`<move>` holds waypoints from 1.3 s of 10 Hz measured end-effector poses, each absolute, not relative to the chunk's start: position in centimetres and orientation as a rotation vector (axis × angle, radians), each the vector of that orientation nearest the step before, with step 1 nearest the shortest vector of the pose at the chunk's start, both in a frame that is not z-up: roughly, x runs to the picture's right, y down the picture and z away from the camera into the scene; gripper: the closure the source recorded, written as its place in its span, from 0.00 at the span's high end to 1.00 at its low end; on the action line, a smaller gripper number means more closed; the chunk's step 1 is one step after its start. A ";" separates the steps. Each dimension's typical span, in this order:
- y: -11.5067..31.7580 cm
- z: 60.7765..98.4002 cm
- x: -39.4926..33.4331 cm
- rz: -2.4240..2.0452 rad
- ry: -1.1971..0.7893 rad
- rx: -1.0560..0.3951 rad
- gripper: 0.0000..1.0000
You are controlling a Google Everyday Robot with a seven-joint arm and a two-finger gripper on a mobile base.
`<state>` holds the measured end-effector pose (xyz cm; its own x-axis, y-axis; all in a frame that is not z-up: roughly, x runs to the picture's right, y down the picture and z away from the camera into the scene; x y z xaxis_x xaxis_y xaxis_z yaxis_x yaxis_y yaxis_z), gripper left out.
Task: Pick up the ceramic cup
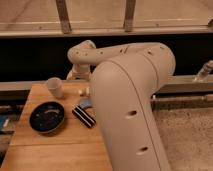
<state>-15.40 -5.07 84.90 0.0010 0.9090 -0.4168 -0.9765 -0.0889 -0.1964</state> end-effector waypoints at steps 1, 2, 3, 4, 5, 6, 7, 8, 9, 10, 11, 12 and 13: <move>-5.7 85.4 -16.5 1.539 0.145 -0.512 0.80; -6.4 85.9 -17.9 1.491 0.121 -0.516 0.80; -6.9 86.2 -19.1 1.441 0.102 -0.516 0.80; -7.7 86.7 -20.8 1.355 0.075 -0.515 0.80; -8.3 87.3 -22.3 1.300 0.064 -0.513 0.80; -8.6 87.8 -23.5 1.264 0.056 -0.516 0.80; -8.8 88.4 -24.3 1.231 0.052 -0.520 0.80; -8.8 88.9 -24.8 1.216 0.051 -0.529 0.80; -8.5 89.6 -25.0 1.207 0.053 -0.541 0.80; -8.1 90.1 -25.2 1.202 0.054 -0.554 0.80; -7.3 90.8 -25.5 1.195 0.057 -0.569 0.80; -6.6 91.5 -26.1 1.189 0.053 -0.584 0.80; -6.0 92.2 -26.7 1.181 0.049 -0.601 0.80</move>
